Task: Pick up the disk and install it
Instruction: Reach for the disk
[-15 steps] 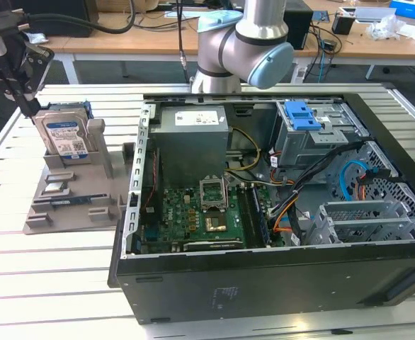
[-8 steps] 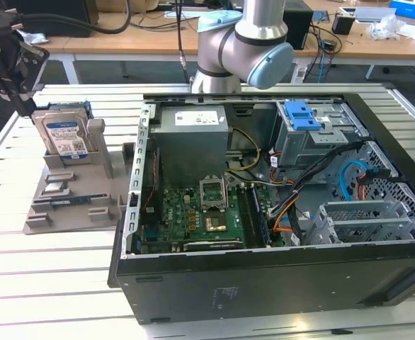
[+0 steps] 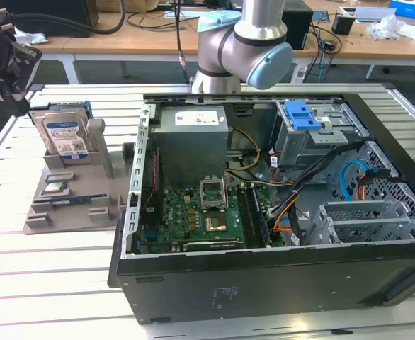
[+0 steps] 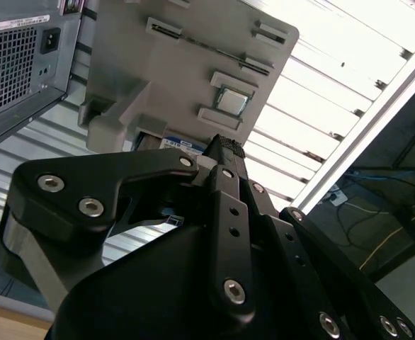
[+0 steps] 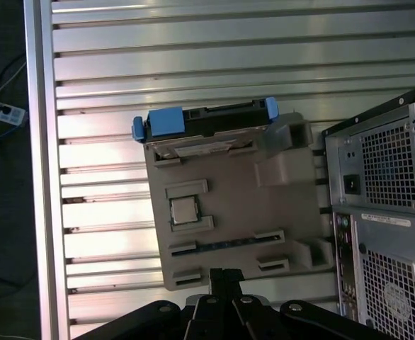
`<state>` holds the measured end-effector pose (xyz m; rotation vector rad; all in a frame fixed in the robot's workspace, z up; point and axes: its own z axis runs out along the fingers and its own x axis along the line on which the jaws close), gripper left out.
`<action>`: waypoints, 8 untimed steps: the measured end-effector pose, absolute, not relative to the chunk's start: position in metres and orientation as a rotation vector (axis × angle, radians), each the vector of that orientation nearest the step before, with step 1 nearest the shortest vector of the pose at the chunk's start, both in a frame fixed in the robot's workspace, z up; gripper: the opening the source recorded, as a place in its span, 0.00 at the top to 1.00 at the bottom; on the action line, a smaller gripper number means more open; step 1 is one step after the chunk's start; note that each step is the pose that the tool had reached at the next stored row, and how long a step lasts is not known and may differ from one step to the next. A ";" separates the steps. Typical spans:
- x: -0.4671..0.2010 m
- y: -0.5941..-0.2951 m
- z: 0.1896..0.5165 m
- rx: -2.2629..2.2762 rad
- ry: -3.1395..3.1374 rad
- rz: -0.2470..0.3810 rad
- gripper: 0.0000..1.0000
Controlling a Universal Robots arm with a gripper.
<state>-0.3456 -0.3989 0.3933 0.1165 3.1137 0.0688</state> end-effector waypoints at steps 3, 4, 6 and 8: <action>-0.348 -0.399 0.393 0.117 3.114 0.069 0.89; -0.348 -0.399 0.393 0.117 3.114 0.069 0.89; -0.350 -0.399 0.393 0.117 3.114 0.069 0.89; -0.351 -0.399 0.393 0.117 3.114 0.069 0.89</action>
